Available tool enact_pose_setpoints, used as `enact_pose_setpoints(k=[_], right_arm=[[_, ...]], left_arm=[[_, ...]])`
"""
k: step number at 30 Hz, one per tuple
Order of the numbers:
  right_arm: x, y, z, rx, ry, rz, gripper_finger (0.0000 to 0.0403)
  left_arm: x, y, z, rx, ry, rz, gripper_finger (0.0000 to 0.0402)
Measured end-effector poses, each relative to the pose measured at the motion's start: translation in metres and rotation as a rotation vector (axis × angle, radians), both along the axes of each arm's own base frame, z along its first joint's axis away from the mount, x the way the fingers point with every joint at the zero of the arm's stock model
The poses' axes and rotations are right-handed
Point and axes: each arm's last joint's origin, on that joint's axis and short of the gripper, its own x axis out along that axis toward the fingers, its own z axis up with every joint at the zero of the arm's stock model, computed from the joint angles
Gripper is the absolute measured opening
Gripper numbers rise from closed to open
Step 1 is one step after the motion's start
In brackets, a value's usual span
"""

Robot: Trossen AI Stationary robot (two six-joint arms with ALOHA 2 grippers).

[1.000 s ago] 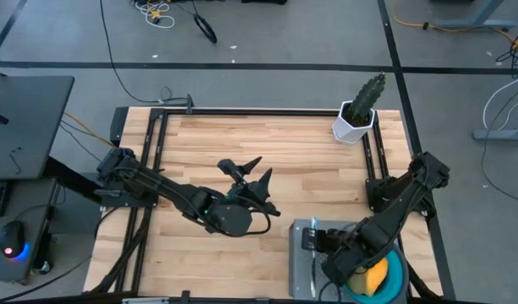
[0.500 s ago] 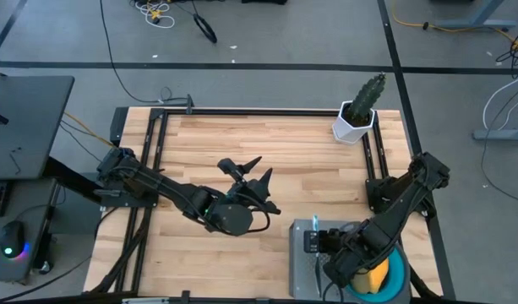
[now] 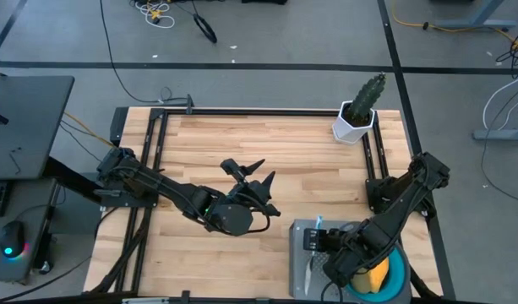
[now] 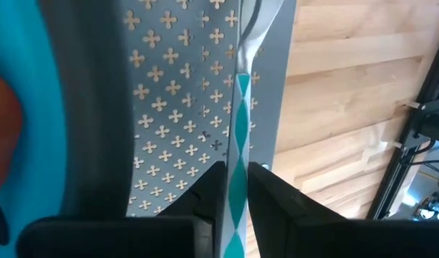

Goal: Pick & Place Fruit
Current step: Put the white patterned table knife on the shelf

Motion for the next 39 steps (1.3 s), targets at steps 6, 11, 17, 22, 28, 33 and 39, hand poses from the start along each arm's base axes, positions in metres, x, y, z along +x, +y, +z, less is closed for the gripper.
enact_pose_setpoints(k=[6,11,17,22,28,33,39], right_arm=[[0.0000,0.0000,-0.0001,0.000,0.000,0.000,0.0066],[-0.0001,-0.0001,-0.0002,-0.003,0.000,0.000,0.0066],[0.0004,-0.0022,-0.0005,-0.015,0.004,-0.007,0.0067],[0.0007,-0.0027,-0.0004,-0.026,-0.005,-0.010,0.0084],[0.0010,-0.0030,-0.0002,-0.026,-0.014,-0.022,0.0143],[0.0002,-0.0022,0.0004,-0.074,-0.056,-0.016,0.0169],[-0.0050,0.0039,0.0043,-0.126,-0.134,0.017,0.0170]], left_arm=[[0.0000,0.0000,0.0000,0.000,0.000,0.000,0.0211],[0.0000,0.0000,0.0000,0.000,0.000,-0.001,0.0208],[0.0004,-0.0003,-0.0001,-0.008,0.001,-0.018,0.0208],[0.0004,-0.0003,-0.0001,-0.008,0.001,-0.018,0.0208],[0.0004,-0.0003,-0.0001,-0.008,0.001,-0.018,0.0208],[0.0004,-0.0003,-0.0001,-0.008,0.001,-0.018,0.0208],[0.0004,-0.0003,-0.0002,-0.008,0.001,-0.018,0.0208]])
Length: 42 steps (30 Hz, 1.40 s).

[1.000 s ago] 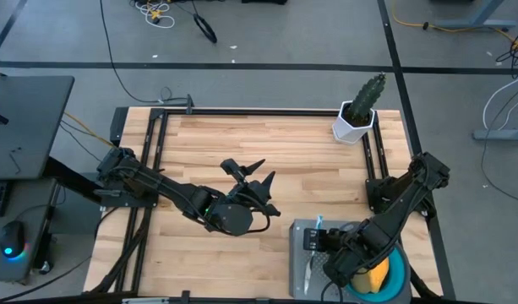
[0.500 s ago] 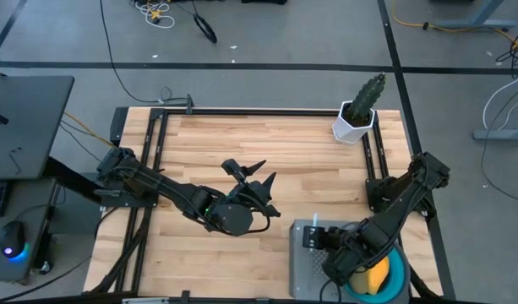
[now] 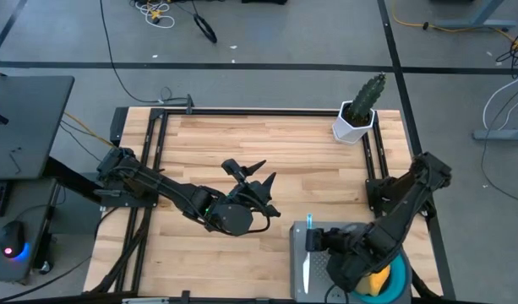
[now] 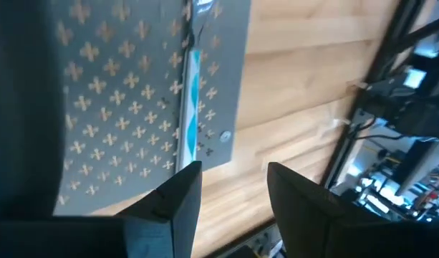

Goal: Pick & Place Fruit
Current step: Put the white patterned table knife on the shelf

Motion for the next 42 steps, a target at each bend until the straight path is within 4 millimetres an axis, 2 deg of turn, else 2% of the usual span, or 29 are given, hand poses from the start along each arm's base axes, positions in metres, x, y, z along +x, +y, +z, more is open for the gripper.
enact_pose_setpoints(k=[15,18,21,25,28,33,36,42], right_arm=[[-0.021,0.022,0.020,0.129,-0.189,0.037,0.0170],[-0.024,0.024,0.028,0.149,-0.276,0.021,0.0170],[-0.021,0.028,0.041,0.262,-0.394,-0.010,0.0170],[-0.011,0.034,0.058,0.512,-0.554,-0.123,0.0170],[-0.004,0.033,0.065,0.589,-0.660,-0.219,0.0170],[0.010,0.019,0.067,0.701,-0.764,-0.440,0.0167],[0.020,0.005,0.062,0.756,-0.715,-0.549,0.0153],[0.038,-0.025,0.046,0.982,-0.375,-0.770,0.0101]], left_arm=[[0.000,0.000,0.000,-0.010,0.001,-0.021,0.0208],[0.000,0.000,0.000,-0.010,0.001,-0.021,0.0208],[0.000,0.000,0.000,-0.010,0.001,-0.021,0.0208],[0.000,0.000,0.000,-0.010,0.001,-0.020,0.0208],[0.000,0.000,0.000,0.002,0.010,-0.013,0.0208],[0.000,0.000,0.000,0.015,0.016,0.002,0.0208],[0.000,0.000,0.000,0.018,0.021,0.001,0.0208],[-0.002,-0.001,0.001,0.052,0.033,0.044,0.0208]])
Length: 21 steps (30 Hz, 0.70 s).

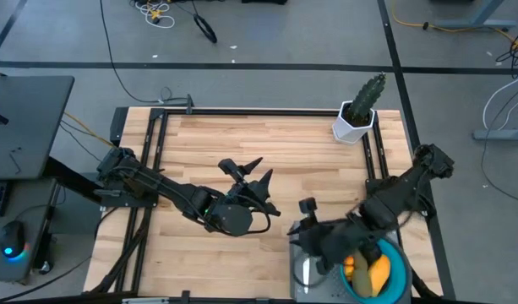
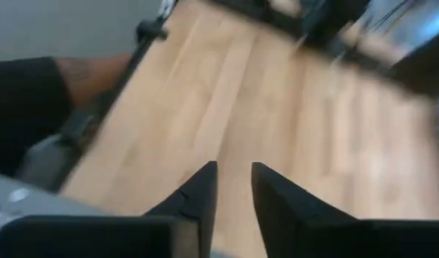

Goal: Pick & Place Fruit
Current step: Put the white patterned table knife on the shelf

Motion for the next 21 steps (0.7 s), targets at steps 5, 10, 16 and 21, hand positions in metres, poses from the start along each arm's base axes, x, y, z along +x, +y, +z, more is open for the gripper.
enact_pose_setpoints(k=[5,10,16,21], right_arm=[[0.004,-0.017,-0.008,0.098,0.159,-0.015,0.0066],[0.007,-0.022,-0.009,0.123,0.185,-0.044,0.0052],[0.022,-0.026,-0.028,0.178,0.300,-0.083,0.0048],[0.036,-0.030,-0.059,0.120,0.466,-0.136,0.0047]], left_arm=[[-0.002,-0.001,0.001,0.041,0.015,0.057,0.0208],[-0.002,0.000,0.001,0.062,0.036,0.072,0.0208],[-0.001,0.004,0.002,0.086,0.070,0.084,0.0208],[0.001,0.010,0.002,0.111,0.099,0.116,0.0208]])
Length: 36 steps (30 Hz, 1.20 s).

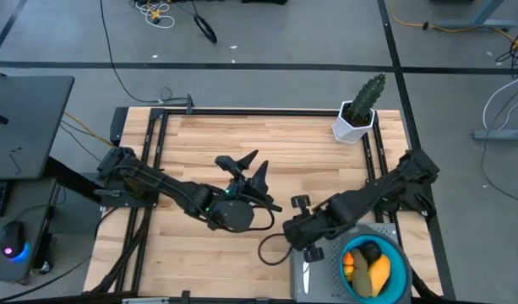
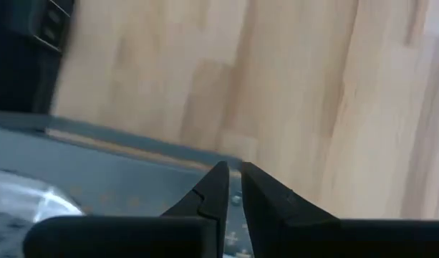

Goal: Pick & Place Fruit
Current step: Put the white patterned table knife on the shelf

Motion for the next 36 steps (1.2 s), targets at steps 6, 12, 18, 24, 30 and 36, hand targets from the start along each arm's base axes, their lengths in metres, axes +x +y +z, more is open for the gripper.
enact_pose_setpoints(k=[6,12,18,24,30,36], right_arm=[[0.002,-0.005,-0.010,-0.038,0.072,-0.025,0.0047],[-0.004,-0.004,-0.010,-0.047,0.112,-0.048,0.0047],[-0.010,-0.003,-0.011,-0.061,0.157,-0.076,0.0047],[-0.011,-0.003,-0.012,-0.061,0.169,-0.074,0.0047],[-0.014,-0.004,-0.017,-0.051,0.197,-0.093,0.0048],[-0.017,0.000,-0.017,-0.043,0.207,-0.074,0.0048]], left_arm=[[0.003,0.009,0.000,0.000,0.006,0.017,0.0208],[0.006,0.016,0.000,-0.001,0.011,0.028,0.0208],[0.009,0.023,-0.001,-0.021,0.019,-0.008,0.0208],[0.012,0.031,-0.001,-0.027,0.021,0.000,0.0208],[0.013,0.032,-0.001,-0.031,0.022,-0.009,0.0208],[0.013,0.031,-0.001,-0.041,0.024,-0.034,0.0208]])
